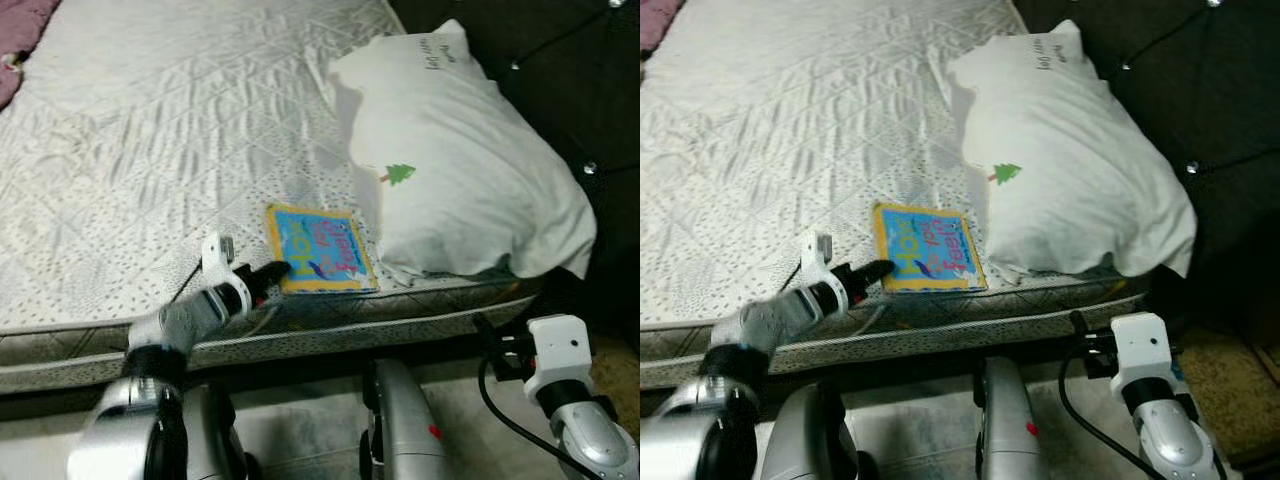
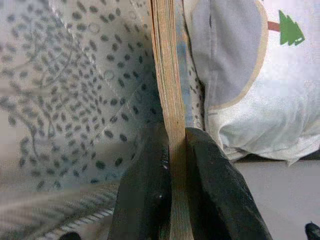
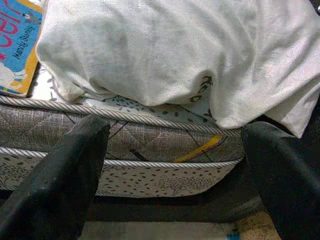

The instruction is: Clean up the room

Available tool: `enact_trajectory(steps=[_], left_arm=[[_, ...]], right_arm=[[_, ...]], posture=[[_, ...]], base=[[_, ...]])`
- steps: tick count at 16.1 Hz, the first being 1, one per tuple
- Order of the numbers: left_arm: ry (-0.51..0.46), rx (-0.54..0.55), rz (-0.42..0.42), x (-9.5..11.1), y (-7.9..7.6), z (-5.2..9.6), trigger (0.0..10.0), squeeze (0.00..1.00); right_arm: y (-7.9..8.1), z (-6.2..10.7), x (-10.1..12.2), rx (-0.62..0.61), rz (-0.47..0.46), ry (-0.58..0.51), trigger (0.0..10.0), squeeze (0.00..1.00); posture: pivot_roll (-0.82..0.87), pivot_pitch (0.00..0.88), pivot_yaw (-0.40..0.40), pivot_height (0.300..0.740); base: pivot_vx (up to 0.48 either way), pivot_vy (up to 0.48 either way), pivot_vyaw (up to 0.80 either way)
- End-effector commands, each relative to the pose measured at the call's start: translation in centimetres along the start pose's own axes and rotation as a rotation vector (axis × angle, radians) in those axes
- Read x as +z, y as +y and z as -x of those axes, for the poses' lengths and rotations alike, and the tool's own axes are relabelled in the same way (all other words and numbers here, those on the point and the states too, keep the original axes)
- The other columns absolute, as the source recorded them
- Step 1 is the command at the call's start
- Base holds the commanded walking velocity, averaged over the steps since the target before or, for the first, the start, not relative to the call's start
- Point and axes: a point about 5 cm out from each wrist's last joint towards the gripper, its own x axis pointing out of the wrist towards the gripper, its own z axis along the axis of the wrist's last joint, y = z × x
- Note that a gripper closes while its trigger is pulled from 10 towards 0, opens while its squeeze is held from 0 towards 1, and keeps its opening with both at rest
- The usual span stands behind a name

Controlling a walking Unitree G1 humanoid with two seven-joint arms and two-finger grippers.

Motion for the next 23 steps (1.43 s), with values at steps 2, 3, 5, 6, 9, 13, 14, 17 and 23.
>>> enact_trajectory(steps=[2, 3, 5, 6, 9, 13, 14, 17, 23], left_arm=[[0.012, 0.056, -0.045, 0.4, 1.0, 0.3, 10.0, 0.0], [0.004, 0.077, -0.062, 0.9, 1.2, 0.4, 10.0, 0.04], [0.006, 0.113, -0.093, 1.4, 1.7, 0.6, 10.0, 1.0], [0.015, 0.12, -0.108, 1.3, 1.8, 0.6, 10.0, 1.0], [0.056, 0.109, -0.165, 1.4, 2.0, 0.7, 10.0, 1.0], [-0.043, 0.282, -0.254, 3.6, 3.1, 1.6, 10.0, 1.0], [-0.096, 0.34, -0.272, 4.4, 3.5, 2.0, 10.0, 1.0], [-0.152, 0.388, -0.355, 5.5, 3.5, 2.4, 10.0, 1.0], [-0.015, 0.167, -0.484, 1.8, 0.3, -1.0, 10.0, 1.0]], right_arm=[[0.3, -0.1, 0.2, 0.004, -0.001, -0.003, 10.0, 0.0], [0.4, -0.2, 0.3, 0.004, -0.003, -0.006, 10.0, 0.0], [0.4, -0.3, 0.3, 0.001, -0.004, -0.009, 10.0, 0.0], [0.4, -0.4, 0.4, 0.001, -0.003, -0.01, 10.0, 0.0], [0.3, -0.6, 0.6, -0.003, -0.002, -0.017, 10.0, 0.0], [0.4, -0.9, 0.7, -0.001, 0.004, -0.024, 10.0, 0.0], [0.4, -0.9, 0.7, -0.001, 0.007, -0.025, 10.0, 0.0], [0.5, -1.0, 0.7, 0.005, 0.014, -0.025, 10.0, 0.0], [1.3, -1.8, 1.1, 0.033, 0.02, -0.052, 10.0, 0.0]], posture=[[-0.23, 0.205, 0.005, 0.549], [-0.23, 0.205, 0.004, 0.549], [-0.23, 0.206, 0.003, 0.549], [-0.24, 0.206, -0.001, 0.549], [-0.24, 0.206, -0.004, 0.549], [-0.24, 0.201, -0.007, 0.549], [-0.24, 0.199, -0.008, 0.549], [-0.24, 0.195, -0.01, 0.549], [-0.22, 0.186, -0.007, 0.549]], base=[[0.0, 0.0, 0.0], [0.0, 0.0, 0.0], [0.0, 0.0, 0.0], [0.0, 0.0, 0.0], [0.0, 0.0, 0.0], [0.0, 0.0, 0.0], [0.0, 0.0, 0.0], [0.0, 0.0, 0.0], [0.0, 0.0, 0.0]])
